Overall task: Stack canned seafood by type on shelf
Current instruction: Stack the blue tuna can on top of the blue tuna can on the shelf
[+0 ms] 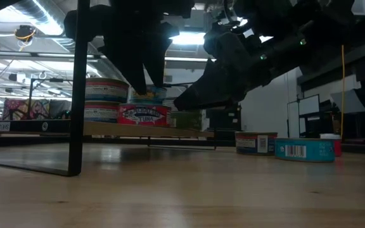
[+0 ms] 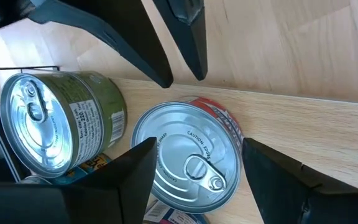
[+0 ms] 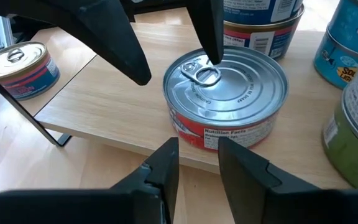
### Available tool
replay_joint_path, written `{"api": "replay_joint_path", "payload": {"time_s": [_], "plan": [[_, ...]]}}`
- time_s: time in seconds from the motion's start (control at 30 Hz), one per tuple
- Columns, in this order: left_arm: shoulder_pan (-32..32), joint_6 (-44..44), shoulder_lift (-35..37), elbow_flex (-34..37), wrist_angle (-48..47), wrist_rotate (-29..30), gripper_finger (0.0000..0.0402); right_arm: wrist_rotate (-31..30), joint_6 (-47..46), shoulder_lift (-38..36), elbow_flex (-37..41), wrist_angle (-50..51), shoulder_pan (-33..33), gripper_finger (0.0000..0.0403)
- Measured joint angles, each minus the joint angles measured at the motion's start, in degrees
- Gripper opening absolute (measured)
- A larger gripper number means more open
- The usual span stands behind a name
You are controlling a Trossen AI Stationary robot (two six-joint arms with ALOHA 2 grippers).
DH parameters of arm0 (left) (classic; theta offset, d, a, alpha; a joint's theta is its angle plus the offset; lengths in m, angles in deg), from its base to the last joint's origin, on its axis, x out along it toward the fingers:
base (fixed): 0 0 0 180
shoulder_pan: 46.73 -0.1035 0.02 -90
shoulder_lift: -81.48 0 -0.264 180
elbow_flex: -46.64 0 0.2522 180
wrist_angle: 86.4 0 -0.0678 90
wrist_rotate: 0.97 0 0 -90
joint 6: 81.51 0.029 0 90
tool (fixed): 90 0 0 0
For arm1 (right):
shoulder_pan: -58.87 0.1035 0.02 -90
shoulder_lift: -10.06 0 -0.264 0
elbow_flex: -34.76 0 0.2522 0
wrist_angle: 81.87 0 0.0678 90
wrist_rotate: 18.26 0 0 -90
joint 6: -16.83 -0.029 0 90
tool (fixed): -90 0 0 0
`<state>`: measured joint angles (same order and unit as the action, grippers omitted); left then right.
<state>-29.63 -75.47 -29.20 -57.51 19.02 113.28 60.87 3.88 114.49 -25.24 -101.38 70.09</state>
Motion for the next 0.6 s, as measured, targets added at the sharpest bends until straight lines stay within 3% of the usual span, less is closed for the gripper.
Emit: {"api": "replay_joint_path", "payload": {"time_s": [0.27,0.6], "plan": [[-0.3,1.0,0.0,-2.4,0.2,0.5,0.0233,0.0,0.1,-2.9,0.0,4.0,0.0,0.0113],[-3.0,3.2,0.0,-12.1,-2.0,0.8,0.0233,-0.1,1.7,-7.0,0.0,10.5,0.0,0.0113]]}}
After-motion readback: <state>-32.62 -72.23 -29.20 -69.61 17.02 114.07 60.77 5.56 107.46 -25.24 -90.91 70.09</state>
